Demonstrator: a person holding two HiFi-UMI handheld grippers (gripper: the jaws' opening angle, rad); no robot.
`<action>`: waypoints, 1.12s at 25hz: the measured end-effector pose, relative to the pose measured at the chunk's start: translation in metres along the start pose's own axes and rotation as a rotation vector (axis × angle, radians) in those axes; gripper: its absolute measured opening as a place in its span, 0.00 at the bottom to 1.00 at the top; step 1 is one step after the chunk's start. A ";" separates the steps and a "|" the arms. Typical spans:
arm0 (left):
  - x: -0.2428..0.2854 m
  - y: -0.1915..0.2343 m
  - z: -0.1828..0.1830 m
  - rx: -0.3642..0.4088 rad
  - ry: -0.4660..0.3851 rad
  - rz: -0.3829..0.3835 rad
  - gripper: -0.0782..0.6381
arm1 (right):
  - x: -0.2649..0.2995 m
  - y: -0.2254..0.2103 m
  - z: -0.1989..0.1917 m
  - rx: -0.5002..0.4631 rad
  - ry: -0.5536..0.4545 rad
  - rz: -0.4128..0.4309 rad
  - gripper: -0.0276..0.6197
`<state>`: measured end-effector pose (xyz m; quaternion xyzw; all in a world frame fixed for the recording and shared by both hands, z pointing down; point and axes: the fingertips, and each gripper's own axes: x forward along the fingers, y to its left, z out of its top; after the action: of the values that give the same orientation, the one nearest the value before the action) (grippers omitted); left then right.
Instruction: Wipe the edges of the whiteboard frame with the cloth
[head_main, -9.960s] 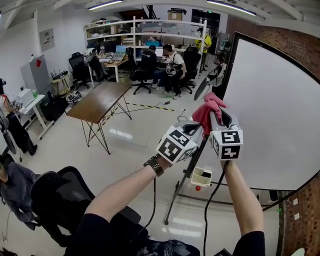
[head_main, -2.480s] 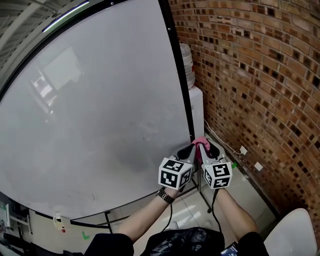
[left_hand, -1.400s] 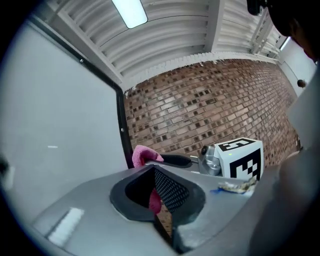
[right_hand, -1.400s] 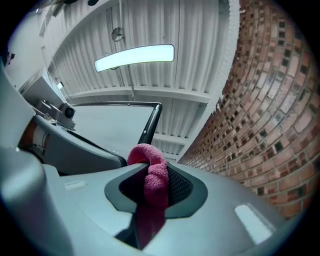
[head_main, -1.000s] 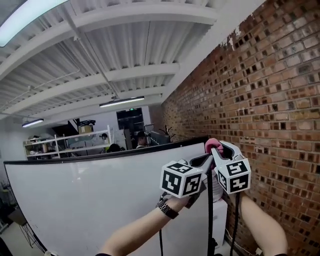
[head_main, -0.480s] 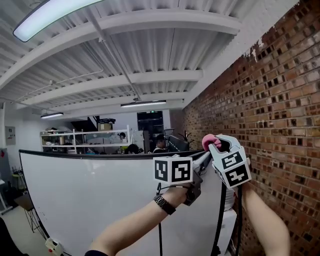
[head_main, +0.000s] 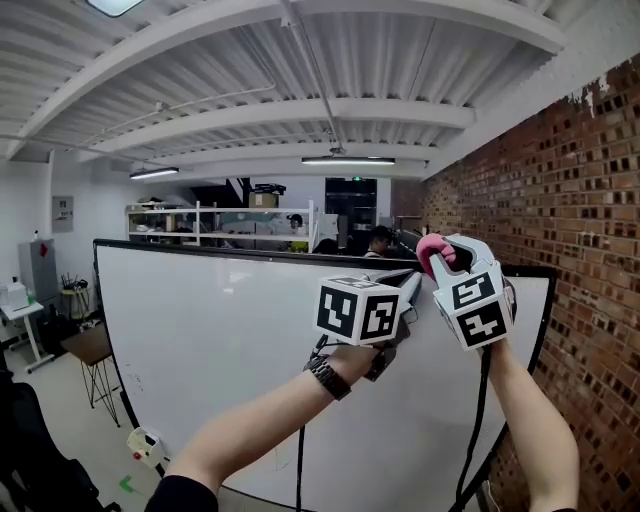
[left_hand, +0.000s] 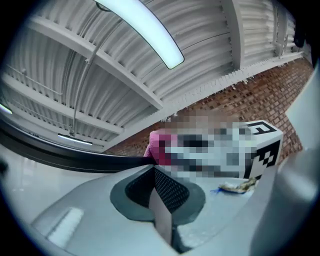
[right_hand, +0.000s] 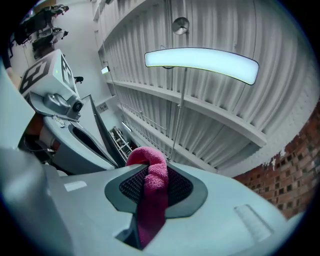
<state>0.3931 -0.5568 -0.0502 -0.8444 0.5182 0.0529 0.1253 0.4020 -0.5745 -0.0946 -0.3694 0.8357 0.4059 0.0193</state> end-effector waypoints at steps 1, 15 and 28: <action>-0.019 0.012 0.002 0.004 0.003 0.013 0.11 | 0.010 0.019 0.014 -0.014 -0.008 0.006 0.17; -0.287 0.177 0.018 0.036 0.018 0.263 0.11 | 0.131 0.235 0.170 -0.072 -0.094 0.087 0.17; -0.374 0.233 0.014 0.125 0.085 0.452 0.11 | 0.164 0.334 0.237 -0.161 -0.123 0.230 0.17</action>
<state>0.0154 -0.3311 -0.0180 -0.6989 0.7012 0.0118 0.1404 0.0075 -0.3763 -0.0859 -0.2461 0.8347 0.4927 -0.0060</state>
